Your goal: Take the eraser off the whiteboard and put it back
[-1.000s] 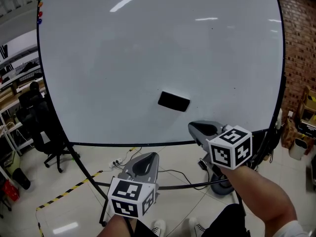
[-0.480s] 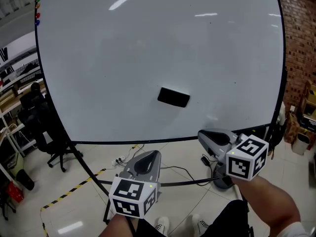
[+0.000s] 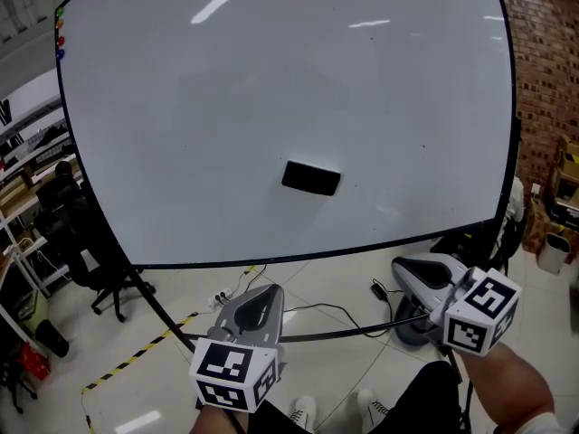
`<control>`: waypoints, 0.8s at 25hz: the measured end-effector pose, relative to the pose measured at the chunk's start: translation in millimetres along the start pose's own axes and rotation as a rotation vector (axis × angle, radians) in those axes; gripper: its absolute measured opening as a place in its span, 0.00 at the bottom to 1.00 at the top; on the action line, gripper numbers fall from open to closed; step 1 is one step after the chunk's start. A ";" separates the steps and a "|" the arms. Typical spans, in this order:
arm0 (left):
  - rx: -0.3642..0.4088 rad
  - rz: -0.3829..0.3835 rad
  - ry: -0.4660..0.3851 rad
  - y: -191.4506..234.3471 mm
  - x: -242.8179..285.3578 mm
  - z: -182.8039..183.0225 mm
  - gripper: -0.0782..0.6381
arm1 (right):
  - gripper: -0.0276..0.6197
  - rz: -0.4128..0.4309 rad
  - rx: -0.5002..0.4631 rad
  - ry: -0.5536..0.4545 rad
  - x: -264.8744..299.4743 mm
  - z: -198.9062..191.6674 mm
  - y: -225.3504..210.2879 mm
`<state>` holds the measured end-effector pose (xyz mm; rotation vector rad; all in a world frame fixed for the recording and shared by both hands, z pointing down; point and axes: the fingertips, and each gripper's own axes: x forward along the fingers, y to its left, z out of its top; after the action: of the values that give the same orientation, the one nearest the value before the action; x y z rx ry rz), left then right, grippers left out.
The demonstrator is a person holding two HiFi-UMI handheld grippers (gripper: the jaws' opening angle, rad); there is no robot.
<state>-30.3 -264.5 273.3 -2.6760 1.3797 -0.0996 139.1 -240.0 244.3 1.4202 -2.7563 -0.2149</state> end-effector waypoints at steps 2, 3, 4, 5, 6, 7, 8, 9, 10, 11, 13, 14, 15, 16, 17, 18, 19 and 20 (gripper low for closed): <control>-0.004 0.005 -0.004 -1.0 -1.7 -0.6 0.13 | 0.05 -0.011 -0.028 0.010 -7.2 -4.2 1.9; -0.005 0.004 -0.005 -2.5 -1.7 -1.0 0.13 | 0.05 -0.009 -0.030 0.017 -9.4 -6.1 2.8; -0.005 0.003 -0.005 -4.0 -1.4 -1.3 0.13 | 0.05 -0.008 -0.029 0.023 -11.3 -7.5 3.2; -0.003 0.003 -0.005 -5.3 -1.2 -1.4 0.13 | 0.05 -0.007 -0.026 0.027 -12.9 -8.9 3.4; -0.001 0.002 -0.004 -6.3 -1.1 -1.5 0.13 | 0.05 -0.007 -0.022 0.030 -14.3 -10.3 3.9; 0.003 0.002 -0.004 -7.3 -1.0 -1.5 0.13 | 0.05 -0.006 -0.020 0.032 -15.2 -11.2 4.8; 0.006 0.001 -0.003 -8.1 -0.8 -1.5 0.13 | 0.05 -0.004 -0.019 0.033 -15.7 -11.4 5.8; 0.009 0.000 -0.002 -8.7 -0.6 -1.3 0.13 | 0.05 -0.001 -0.020 0.033 -15.5 -11.1 6.8; 0.011 -0.001 -0.001 -8.8 -0.6 -1.1 0.13 | 0.05 0.001 -0.021 0.032 -15.0 -10.3 7.8; 0.012 -0.002 0.000 -8.6 -0.8 -0.9 0.13 | 0.05 0.002 -0.023 0.031 -14.2 -9.6 8.5; 0.012 -0.002 0.002 -7.4 -1.4 -0.8 0.13 | 0.05 0.005 -0.024 0.032 -13.0 -9.4 9.4; 0.011 -0.001 0.002 -6.6 -1.6 -0.9 0.13 | 0.05 0.006 -0.024 0.035 -12.7 -10.0 9.7; 0.011 -0.001 0.003 -5.9 -1.8 -1.0 0.13 | 0.05 0.006 -0.025 0.037 -12.4 -10.6 10.0; 0.011 -0.001 0.003 -5.4 -2.3 -1.2 0.13 | 0.05 0.006 -0.025 0.039 -12.3 -11.2 10.4; 0.011 -0.001 0.002 -5.2 -3.1 -1.2 0.13 | 0.05 0.006 -0.026 0.039 -12.3 -11.5 10.7; 0.011 0.000 0.001 -5.2 -4.0 -1.2 0.13 | 0.05 0.006 -0.025 0.039 -12.6 -11.6 11.0; 0.011 0.000 0.000 -5.3 -4.6 -1.2 0.13 | 0.05 0.006 -0.025 0.039 -13.0 -11.4 11.0; 0.010 0.001 0.000 -5.2 -4.6 -1.2 0.13 | 0.05 0.006 -0.024 0.038 -13.1 -11.1 10.7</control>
<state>-29.0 -257.9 275.3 -2.6672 1.3767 -0.1064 139.2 -224.4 257.2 1.3948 -2.7183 -0.2180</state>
